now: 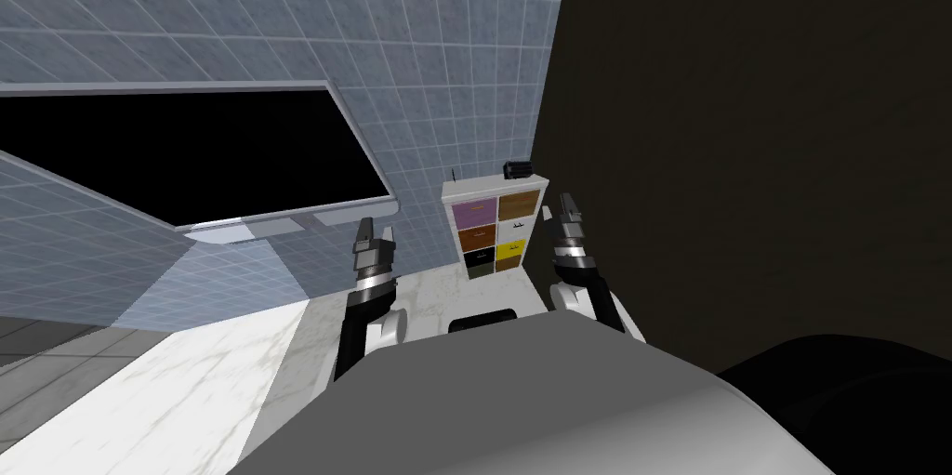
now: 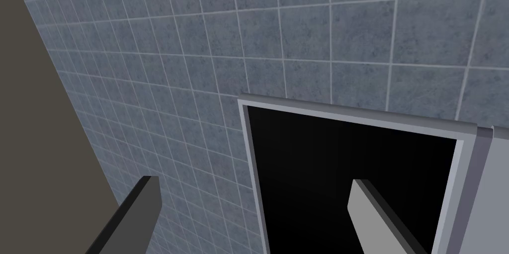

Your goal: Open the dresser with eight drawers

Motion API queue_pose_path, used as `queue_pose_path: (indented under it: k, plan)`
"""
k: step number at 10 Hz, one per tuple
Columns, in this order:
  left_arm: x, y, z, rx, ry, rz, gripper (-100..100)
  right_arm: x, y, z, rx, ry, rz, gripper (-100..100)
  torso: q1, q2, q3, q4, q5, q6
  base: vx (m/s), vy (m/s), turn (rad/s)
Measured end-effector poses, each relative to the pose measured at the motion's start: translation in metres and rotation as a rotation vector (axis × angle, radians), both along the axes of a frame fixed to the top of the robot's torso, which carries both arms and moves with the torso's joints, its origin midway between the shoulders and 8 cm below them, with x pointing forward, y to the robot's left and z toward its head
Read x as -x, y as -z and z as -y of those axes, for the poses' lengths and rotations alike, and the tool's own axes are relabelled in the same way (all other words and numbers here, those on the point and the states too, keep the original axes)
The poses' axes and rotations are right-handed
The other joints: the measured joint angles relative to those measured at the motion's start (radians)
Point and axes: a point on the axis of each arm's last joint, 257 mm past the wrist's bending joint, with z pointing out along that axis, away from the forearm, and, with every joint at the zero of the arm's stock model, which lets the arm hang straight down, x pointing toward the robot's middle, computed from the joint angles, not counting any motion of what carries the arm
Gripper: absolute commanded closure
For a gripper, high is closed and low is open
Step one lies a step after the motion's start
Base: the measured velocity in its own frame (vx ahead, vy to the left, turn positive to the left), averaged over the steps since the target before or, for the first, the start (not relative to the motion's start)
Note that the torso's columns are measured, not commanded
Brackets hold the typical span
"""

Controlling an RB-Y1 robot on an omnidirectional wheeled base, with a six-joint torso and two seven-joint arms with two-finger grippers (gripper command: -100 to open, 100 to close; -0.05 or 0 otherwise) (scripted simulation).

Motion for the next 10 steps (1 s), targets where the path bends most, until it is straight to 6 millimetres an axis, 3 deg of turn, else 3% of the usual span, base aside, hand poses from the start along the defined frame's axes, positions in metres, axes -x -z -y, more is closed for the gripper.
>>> queue_pose_path:
  k: [2,9,10]
  plan:
    - [0.0000,0.0000,0.0000,0.000,0.000,0.000,0,0.0000,0.0000,0.0000,0.000,0.000,0.000,0,0.000,0.104,-0.209,0.105,0.000,0.000,0.000,0.000,0.000]
    - [0.0001,-0.0002,0.0000,0.000,0.000,0.000,0,0.0001,-0.0002,0.0000,0.000,0.000,0.000,0,0.000,0.618,-1.234,0.617,0.000,0.000,0.000,0.000,0.000]
    - [0.0001,-0.0002,0.0000,0.000,0.000,0.000,0,0.0001,-0.0002,0.0000,0.000,0.000,0.000,-100,0.000,0.691,-1.382,0.691,0.000,0.000,0.000,0.008,0.034]
